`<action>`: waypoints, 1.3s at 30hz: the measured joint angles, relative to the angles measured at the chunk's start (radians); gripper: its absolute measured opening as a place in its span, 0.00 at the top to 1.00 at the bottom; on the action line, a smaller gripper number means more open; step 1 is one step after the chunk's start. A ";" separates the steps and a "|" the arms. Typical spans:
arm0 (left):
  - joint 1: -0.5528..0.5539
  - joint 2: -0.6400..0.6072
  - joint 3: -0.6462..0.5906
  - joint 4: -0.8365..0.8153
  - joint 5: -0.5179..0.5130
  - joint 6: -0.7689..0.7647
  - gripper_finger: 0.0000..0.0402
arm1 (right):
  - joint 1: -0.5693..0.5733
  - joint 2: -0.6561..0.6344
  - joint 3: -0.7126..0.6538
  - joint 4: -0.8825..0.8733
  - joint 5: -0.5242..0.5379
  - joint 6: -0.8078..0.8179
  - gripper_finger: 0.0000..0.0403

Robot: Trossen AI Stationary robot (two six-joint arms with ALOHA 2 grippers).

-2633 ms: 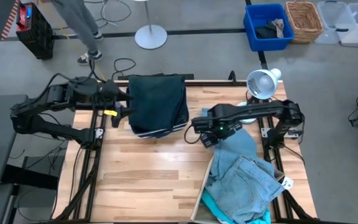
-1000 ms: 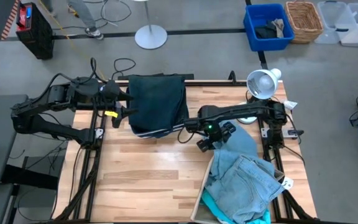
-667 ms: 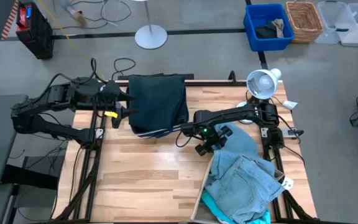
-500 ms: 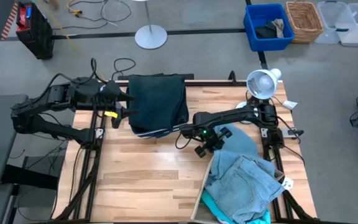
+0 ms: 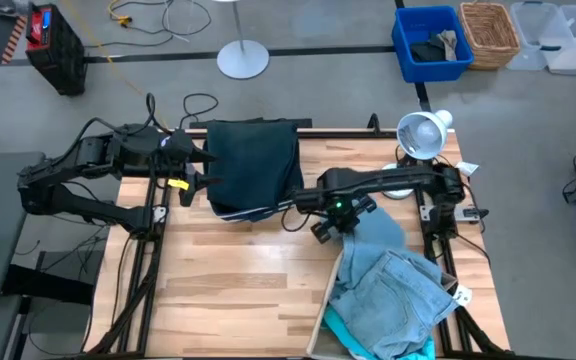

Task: Sort clothes
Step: Put the blue pants into the white laundry organizer

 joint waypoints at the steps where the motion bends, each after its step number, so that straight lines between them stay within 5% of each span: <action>1: 0.000 0.000 0.000 0.000 0.000 -0.003 0.32 | 0.001 -0.019 0.014 0.001 0.018 0.016 1.00; 15: 0.000 0.000 0.000 0.002 0.000 -0.012 0.32 | 0.116 -0.294 0.149 0.009 0.452 0.176 1.00; 22: 0.000 0.000 0.000 0.013 -0.005 -0.052 0.32 | 0.255 -0.403 0.171 0.073 0.705 0.055 1.00; 29: 0.000 0.000 0.000 0.069 -0.041 -0.157 0.32 | 0.416 -0.461 0.171 0.127 0.811 -0.080 1.00; 39: 0.000 0.007 0.000 0.178 -0.134 -0.243 0.32 | 0.678 -0.492 0.171 0.330 0.815 -0.315 1.00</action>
